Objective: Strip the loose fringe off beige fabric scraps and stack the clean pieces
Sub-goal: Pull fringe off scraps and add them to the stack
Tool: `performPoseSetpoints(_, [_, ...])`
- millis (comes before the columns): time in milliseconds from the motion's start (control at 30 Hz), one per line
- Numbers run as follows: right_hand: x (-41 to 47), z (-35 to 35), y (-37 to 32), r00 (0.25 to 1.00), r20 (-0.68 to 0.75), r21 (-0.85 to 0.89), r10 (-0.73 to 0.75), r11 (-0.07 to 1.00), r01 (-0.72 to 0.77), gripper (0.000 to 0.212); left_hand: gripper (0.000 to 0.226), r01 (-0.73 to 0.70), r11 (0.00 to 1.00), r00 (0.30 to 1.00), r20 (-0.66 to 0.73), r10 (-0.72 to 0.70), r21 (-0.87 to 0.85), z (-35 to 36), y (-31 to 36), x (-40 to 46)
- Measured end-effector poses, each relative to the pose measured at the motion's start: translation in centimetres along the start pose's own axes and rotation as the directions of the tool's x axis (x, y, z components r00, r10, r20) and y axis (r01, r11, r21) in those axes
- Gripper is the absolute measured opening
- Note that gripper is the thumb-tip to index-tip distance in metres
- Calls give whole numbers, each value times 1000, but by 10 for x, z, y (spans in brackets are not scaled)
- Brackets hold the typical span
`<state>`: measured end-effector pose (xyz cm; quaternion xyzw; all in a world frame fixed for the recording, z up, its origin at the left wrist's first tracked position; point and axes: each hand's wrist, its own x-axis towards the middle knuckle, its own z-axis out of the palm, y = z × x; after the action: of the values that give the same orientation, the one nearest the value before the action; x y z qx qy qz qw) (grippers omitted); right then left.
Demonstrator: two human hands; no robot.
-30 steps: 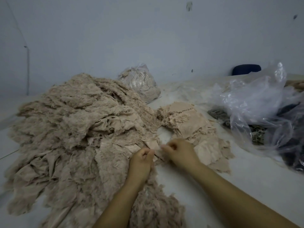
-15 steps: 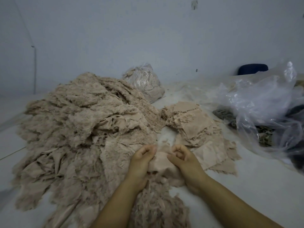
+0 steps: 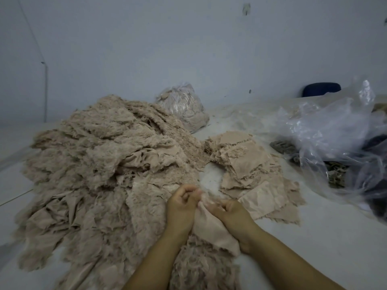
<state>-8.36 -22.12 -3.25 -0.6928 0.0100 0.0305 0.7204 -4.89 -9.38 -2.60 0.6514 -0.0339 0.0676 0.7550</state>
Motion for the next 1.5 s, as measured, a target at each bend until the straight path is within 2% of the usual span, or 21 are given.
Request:
performPoseSetpoints(67, [1, -3, 0, 1000, -5, -14, 15, 1000, -15, 39, 11, 6, 995, 987, -160, -22, -98, -7, 1, 7])
performPoseSetpoints(100, [1, -4, 0, 1000, -11, 7, 19, 1000, -19, 43, 10, 4, 997, 983, -182, -19, -82, -10, 2, 11])
performPoseSetpoints(133, [2, -5, 0, 1000, -14, 43, 20, 999, -20, 44, 10, 6, 1000, 990, -144, -9, -19, -10, 2, 11])
performPoseSetpoints(200, [1, -4, 1, 1000, -5, 85, 15, 996, -14, 41, 15, 9, 998, 999, 44, -12, 64, -7, -1, 4])
performPoseSetpoints(267, [0, -1, 1, 1000, 23, 34, -13, 999, 12, 44, 21, 34, 995, 967, 249, -56, 92, -1, -2, -3])
performPoseSetpoints(333, [-1, 2, 3, 996, 65, -62, -62, 996, 66, 42, 17, 2, 985, 955, 291, -54, 174, -1, -1, -4])
performPoseSetpoints(367, [-2, 2, 3, 993, 88, -105, -82, 990, 91, 41, 19, 18, 986, 975, 217, -54, 166, -2, -1, -1])
performPoseSetpoints(433, [-2, 0, 3, 989, 111, -123, -100, 986, 113, 41, 27, 94, 995, 995, 26, -94, 28, -10, 1, 5])
performPoseSetpoints(500, [-2, -3, 0, 992, 65, -54, -107, 992, 110, 37, 30, 124, 989, 991, -37, -128, -77, -14, 3, 9])
performPoseSetpoints(600, [-1, -8, -4, 996, -23, 116, -85, 989, 88, 28, 29, 185, 941, 981, -9, -196, -284, -8, 4, 9])
performPoseSetpoints(700, [-2, -8, -6, 997, 18, 167, -71, 984, 67, 16, 24, 270, 738, 960, 118, -252, -618, -10, 7, 12])
performPoseSetpoints(800, [-2, -10, -6, 997, 60, 192, -53, 981, 41, 18, 24, 278, 635, 957, 147, -251, -721, -15, 7, 17])
performPoseSetpoints(867, [-2, -14, -7, 998, 39, 259, -46, 965, 35, 21, 23, 227, 710, 970, 91, -225, -666, -18, 6, 17])
performPoseSetpoints(933, [0, -17, -6, 998, 2, 234, -66, 970, 64, 25, 23, 171, 873, 985, 83, -150, -457, -19, 5, 14])
performPoseSetpoints(1000, [1, -12, -4, 995, -44, 155, -93, 983, 99, 34, 31, 135, 981, 969, 223, -102, -141, -17, 4, 7])
performPoseSetpoints(1067, [4, -5, 0, 986, -104, 156, -131, 977, 147, 25, 29, 56, 985, 924, 366, -113, 163, -11, 0, 1])
performPoseSetpoints(1100, [5, -4, 1, 980, -137, 151, -144, 975, 165, 20, 27, 48, 978, 911, 393, -127, 204, -9, -2, -2])
performPoseSetpoints(1233, [9, -5, 3, 960, -194, -1, -202, 979, 205, 30, 32, 245, 967, 878, 440, -191, -67, -8, 1, -3])
performPoseSetpoints(1333, [10, -4, 3, 970, -177, 29, -167, 984, 175, 33, 16, 290, 937, 920, 326, -218, -192, -13, 8, 3])
performPoseSetpoints(1400, [9, -5, 3, 976, -178, 57, -129, 988, 141, 32, 13, 362, 899, 917, 267, -296, -248, -20, 11, 8])
performPoseSetpoints(1500, [6, -3, 3, 979, -104, 3, -174, 985, 175, 30, 47, 446, 866, 874, 321, -366, -226, -24, 10, 9])
